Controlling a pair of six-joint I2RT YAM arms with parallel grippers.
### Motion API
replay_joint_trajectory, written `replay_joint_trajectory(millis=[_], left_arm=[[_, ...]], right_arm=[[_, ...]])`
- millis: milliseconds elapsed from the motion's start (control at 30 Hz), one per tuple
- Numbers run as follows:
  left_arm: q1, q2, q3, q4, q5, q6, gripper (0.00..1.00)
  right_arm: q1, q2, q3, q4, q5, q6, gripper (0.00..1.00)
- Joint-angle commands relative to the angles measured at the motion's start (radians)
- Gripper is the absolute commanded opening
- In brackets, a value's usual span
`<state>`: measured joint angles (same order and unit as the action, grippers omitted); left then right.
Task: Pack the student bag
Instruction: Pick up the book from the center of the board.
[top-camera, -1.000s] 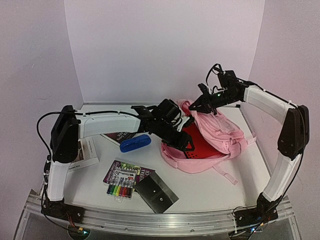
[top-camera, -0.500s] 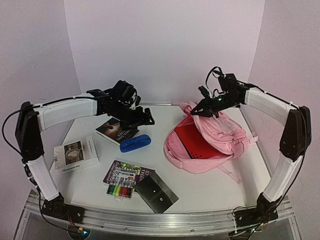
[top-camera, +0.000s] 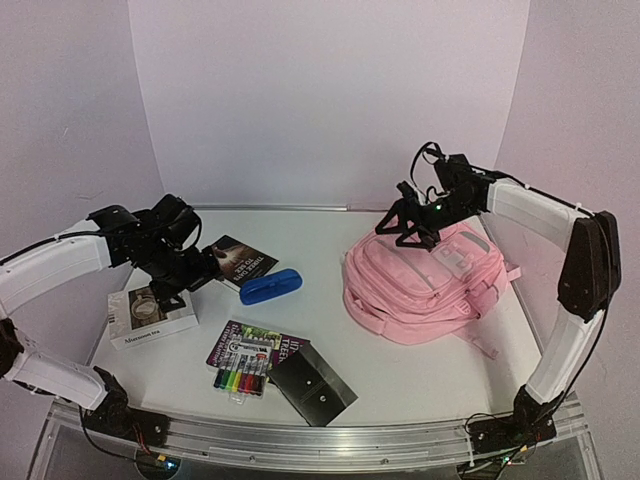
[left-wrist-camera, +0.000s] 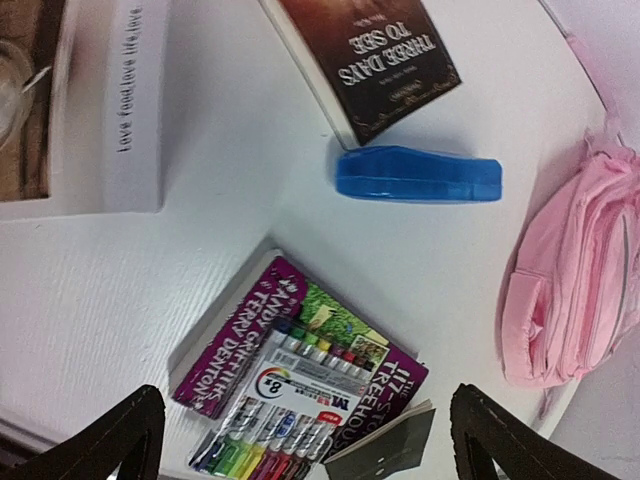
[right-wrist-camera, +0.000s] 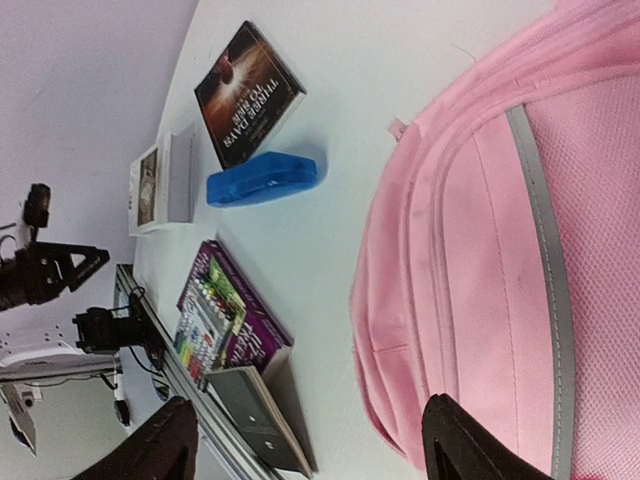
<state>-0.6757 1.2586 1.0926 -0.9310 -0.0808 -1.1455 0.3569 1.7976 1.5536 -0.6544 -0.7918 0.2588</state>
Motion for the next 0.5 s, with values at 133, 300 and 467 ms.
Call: replay_joint_trajectory(millis=[133,300,467], left_arm=[[0.161,-0.115,-0.064,-0.324,-0.068,-0.173,1.00],[0.305,-0.107,-0.089,-0.379,-0.066,-0.151,1.00],[0.426,-0.016,-0.080,-0.400,-0.118,-0.117,1.00]], right_arm=[[0.138,0.105,0.242,0.023,0.063,-0.038,0.98],[0.211,0.171,0.308,0.025,0.071,-0.057,0.98],[0.221,0.194,0.326,0.026,0.063,-0.056,0.98]])
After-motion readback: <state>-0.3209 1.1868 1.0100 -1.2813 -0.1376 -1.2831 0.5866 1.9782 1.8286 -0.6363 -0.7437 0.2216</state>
